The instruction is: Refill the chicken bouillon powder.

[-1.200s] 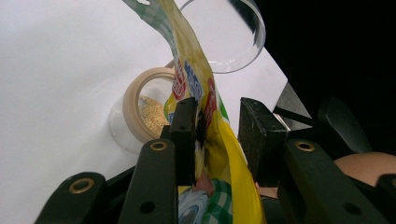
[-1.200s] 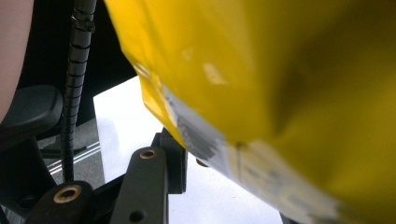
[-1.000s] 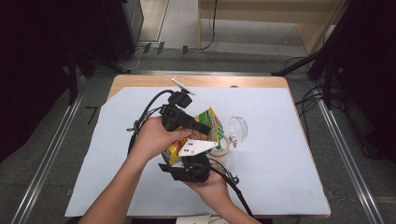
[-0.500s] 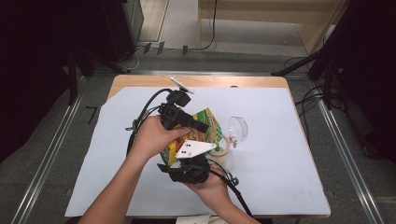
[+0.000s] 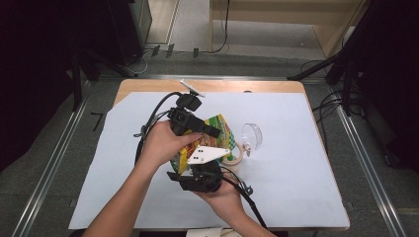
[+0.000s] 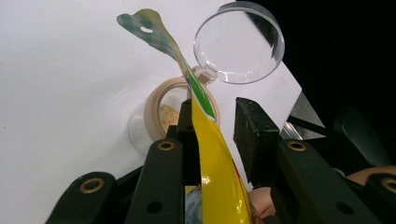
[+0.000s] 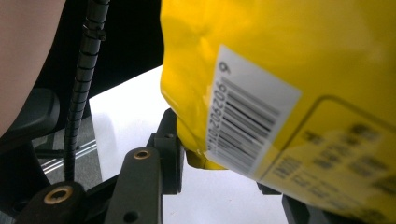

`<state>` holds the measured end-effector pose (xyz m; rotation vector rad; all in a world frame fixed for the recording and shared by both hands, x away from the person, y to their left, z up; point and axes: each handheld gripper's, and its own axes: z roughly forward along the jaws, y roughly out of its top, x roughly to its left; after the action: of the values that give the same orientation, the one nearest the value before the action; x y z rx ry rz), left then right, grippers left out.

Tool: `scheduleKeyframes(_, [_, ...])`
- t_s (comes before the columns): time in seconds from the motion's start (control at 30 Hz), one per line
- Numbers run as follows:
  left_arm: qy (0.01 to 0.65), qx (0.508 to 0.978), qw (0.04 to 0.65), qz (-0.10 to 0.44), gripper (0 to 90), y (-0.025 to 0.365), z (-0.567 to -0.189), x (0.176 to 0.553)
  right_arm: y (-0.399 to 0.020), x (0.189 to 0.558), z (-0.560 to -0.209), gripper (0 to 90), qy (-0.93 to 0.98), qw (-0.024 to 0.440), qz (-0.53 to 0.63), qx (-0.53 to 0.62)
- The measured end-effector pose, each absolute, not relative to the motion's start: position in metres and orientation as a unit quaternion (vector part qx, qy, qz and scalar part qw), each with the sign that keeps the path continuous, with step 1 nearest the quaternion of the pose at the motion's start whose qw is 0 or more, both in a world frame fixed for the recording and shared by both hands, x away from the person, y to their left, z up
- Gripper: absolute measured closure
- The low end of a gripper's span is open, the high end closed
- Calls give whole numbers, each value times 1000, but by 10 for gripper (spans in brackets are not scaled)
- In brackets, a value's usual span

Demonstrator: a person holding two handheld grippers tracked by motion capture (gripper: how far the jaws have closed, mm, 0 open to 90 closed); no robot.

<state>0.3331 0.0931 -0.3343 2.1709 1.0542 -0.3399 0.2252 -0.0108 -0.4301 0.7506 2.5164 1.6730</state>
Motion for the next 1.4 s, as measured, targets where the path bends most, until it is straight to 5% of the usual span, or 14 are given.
scheduleKeyframes(1.4, [402,839,347,-115,721,94,-330,327,-9,224,-428,621,809,11,537,238])
